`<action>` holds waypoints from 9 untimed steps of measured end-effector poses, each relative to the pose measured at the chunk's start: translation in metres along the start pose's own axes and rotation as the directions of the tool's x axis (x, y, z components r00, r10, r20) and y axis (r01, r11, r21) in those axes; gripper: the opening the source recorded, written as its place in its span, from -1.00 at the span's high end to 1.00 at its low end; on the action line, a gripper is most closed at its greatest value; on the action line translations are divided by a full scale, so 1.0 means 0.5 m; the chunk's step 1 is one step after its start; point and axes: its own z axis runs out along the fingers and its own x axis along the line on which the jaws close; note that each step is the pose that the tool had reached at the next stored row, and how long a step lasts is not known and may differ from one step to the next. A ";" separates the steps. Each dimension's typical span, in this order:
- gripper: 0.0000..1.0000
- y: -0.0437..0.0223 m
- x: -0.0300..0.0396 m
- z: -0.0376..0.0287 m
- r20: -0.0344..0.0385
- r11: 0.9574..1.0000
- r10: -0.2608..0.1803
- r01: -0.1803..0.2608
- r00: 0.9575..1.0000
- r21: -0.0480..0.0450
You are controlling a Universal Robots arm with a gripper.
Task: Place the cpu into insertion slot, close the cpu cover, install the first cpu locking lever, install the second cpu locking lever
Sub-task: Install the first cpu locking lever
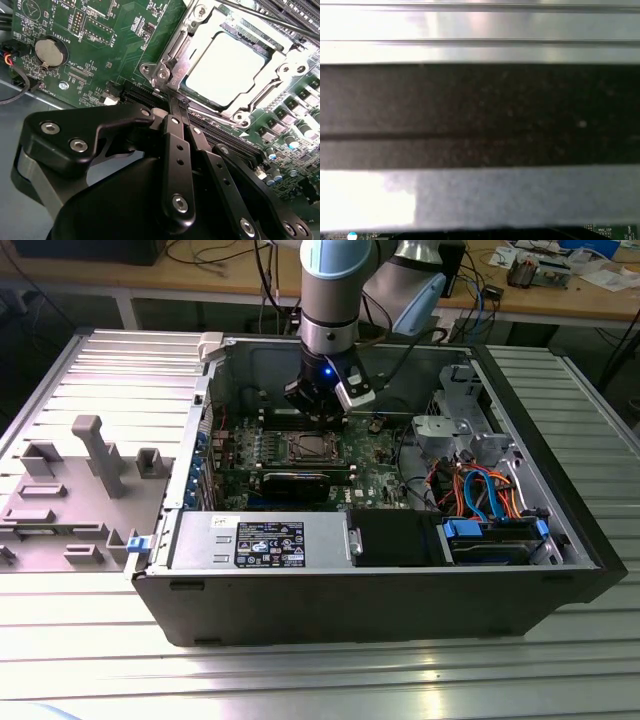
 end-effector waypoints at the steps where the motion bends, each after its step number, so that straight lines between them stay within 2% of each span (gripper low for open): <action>1: 0.79 0.000 0.000 0.000 0.000 1.000 0.000 0.000 1.000 0.000; 9: 0.79 0.000 0.000 -0.004 0.000 1.000 0.000 0.000 1.000 0.000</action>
